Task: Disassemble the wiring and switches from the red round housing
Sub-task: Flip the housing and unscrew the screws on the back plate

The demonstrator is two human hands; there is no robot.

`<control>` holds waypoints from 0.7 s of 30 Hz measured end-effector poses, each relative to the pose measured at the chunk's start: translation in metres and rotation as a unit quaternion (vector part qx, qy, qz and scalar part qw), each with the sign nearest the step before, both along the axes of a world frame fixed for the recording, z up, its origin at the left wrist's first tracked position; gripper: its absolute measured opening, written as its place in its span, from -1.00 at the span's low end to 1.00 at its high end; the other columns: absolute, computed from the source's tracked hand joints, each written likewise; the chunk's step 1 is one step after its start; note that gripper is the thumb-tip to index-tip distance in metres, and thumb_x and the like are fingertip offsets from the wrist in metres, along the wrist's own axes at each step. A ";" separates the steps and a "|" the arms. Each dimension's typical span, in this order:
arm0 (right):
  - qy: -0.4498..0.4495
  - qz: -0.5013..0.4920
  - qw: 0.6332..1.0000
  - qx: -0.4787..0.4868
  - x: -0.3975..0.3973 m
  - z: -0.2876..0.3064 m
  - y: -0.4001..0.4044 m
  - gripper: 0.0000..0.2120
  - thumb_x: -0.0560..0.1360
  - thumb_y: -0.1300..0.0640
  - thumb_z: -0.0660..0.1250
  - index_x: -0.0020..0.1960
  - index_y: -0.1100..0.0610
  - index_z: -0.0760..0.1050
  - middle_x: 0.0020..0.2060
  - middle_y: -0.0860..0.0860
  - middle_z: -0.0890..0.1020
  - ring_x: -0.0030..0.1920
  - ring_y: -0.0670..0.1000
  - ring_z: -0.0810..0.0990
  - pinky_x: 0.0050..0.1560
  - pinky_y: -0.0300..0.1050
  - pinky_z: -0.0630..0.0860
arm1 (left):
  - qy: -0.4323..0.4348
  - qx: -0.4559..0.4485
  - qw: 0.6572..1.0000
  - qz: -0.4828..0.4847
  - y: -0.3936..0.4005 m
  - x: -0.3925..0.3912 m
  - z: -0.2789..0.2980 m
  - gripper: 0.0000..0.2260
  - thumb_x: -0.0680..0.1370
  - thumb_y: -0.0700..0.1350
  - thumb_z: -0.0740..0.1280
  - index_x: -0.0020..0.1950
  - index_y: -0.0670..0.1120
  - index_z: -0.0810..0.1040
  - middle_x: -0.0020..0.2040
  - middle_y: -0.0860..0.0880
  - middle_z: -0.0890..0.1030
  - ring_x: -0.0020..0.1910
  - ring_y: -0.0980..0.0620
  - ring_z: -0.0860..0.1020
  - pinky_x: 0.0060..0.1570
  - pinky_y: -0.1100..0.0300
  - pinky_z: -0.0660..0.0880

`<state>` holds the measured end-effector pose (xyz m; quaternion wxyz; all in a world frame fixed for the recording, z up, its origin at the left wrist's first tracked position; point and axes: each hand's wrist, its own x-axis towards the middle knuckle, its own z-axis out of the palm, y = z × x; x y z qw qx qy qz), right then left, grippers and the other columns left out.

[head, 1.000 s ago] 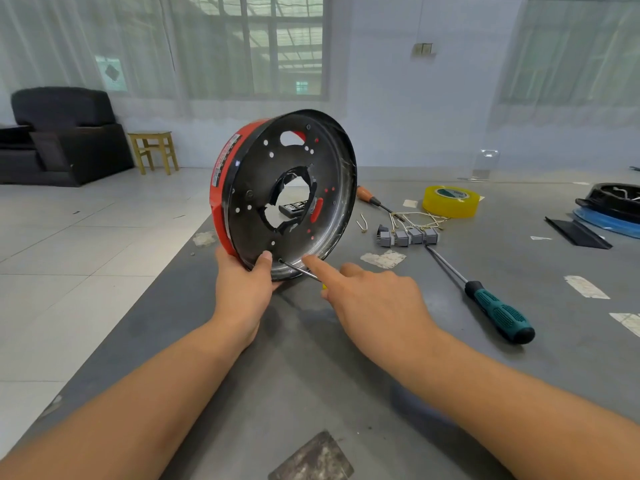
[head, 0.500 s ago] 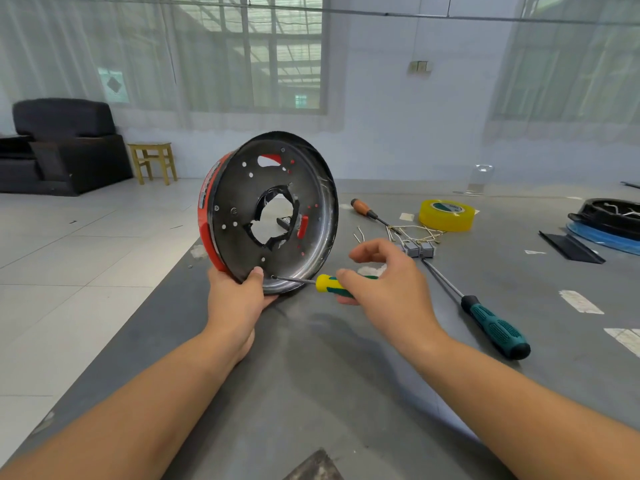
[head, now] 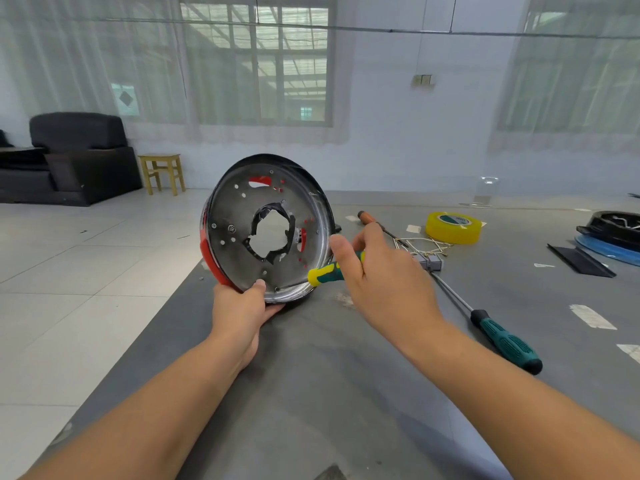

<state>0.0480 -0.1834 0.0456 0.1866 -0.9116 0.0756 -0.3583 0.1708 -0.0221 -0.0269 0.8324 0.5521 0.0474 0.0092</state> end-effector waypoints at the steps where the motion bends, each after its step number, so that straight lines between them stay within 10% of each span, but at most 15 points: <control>1: 0.004 0.013 1.000 0.003 0.002 0.003 0.001 -0.51 0.55 -0.43 -0.06 0.04 -0.02 0.33 -0.30 0.02 0.61 -0.19 0.23 0.59 -0.18 0.07 0.52 | 0.001 -0.001 1.000 -0.002 0.002 0.001 0.000 -0.71 0.68 -0.37 0.28 0.35 -0.10 0.45 0.29 -0.10 0.61 0.12 -0.15 0.67 -0.20 0.04 0.72; 11: 0.020 0.193 0.977 -0.087 -0.004 0.002 -0.021 -0.74 0.57 -0.11 0.26 0.17 -0.13 0.24 -0.17 -0.21 0.40 -0.16 -0.22 0.45 -0.28 -0.14 0.29 | 0.014 0.004 1.000 0.001 0.003 0.006 -0.003 -0.69 0.67 -0.36 0.30 0.38 -0.13 0.42 0.32 -0.13 0.58 0.11 -0.15 0.67 -0.15 -0.02 0.72; 16: -0.036 0.028 0.979 -0.196 -0.005 0.000 -0.013 -0.48 0.61 -0.36 -0.21 0.22 -0.03 0.28 -0.46 -0.13 0.45 -0.44 0.04 0.52 -0.38 -0.05 0.48 | 0.016 0.014 1.000 -0.012 0.004 0.007 -0.004 -0.67 0.66 -0.35 0.32 0.41 -0.15 0.42 0.33 -0.16 0.59 0.15 -0.20 0.67 -0.11 -0.06 0.73; 21: -0.119 0.189 0.970 -0.099 -0.003 -0.022 -0.015 -0.73 0.60 0.03 0.26 0.22 0.16 0.43 -0.15 -0.04 0.52 -0.16 -0.01 0.48 -0.10 -0.14 0.45 | 0.006 0.014 1.000 -0.012 0.003 0.007 -0.005 -0.67 0.67 -0.35 0.31 0.41 -0.17 0.43 0.33 -0.17 0.60 0.14 -0.19 0.68 -0.07 -0.09 0.72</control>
